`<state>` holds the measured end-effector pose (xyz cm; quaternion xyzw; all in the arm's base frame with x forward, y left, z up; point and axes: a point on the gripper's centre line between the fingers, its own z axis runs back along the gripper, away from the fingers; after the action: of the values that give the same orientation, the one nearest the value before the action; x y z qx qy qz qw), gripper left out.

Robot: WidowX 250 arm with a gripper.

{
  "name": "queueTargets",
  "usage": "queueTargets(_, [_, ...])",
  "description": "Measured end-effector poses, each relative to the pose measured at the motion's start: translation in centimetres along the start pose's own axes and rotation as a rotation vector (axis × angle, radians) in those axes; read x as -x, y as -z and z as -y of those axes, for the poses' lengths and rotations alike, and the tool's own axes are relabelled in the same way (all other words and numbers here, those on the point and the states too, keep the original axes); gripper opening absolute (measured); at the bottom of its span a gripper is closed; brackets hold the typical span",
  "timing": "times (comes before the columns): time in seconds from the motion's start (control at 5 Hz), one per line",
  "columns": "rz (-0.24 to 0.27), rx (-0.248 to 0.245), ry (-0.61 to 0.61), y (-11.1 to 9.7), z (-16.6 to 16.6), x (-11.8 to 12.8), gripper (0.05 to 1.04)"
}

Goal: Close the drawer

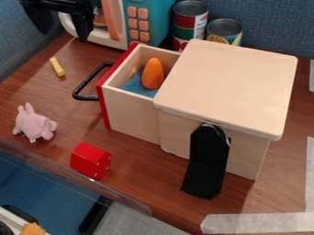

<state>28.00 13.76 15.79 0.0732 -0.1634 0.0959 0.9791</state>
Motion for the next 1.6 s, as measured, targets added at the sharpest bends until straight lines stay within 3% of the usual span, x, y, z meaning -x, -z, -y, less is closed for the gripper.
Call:
queueTargets(0.2, [-0.018, 0.009, 0.02, 0.9, 0.1, 0.1, 1.0])
queueTargets(0.6, [0.093, -0.043, 0.4, 4.4, -4.4, -0.8, 1.0])
queueTargets(0.8, [0.089, -0.05, 0.656, 6.1, -6.1, -1.3, 1.0])
queueTargets(1.0, [0.025, 0.011, 0.843, 6.9, -6.9, -2.0, 1.0])
queueTargets(1.2, [-0.049, 0.026, 1.054, 7.3, -6.5, -2.4, 1.0])
queueTargets(1.4, [-0.168, 0.078, 1.345, 8.0, -4.8, -3.9, 1.0])
queueTargets(1.6, [-0.187, 0.082, 1.531, 8.9, -4.0, -3.4, 1.0])
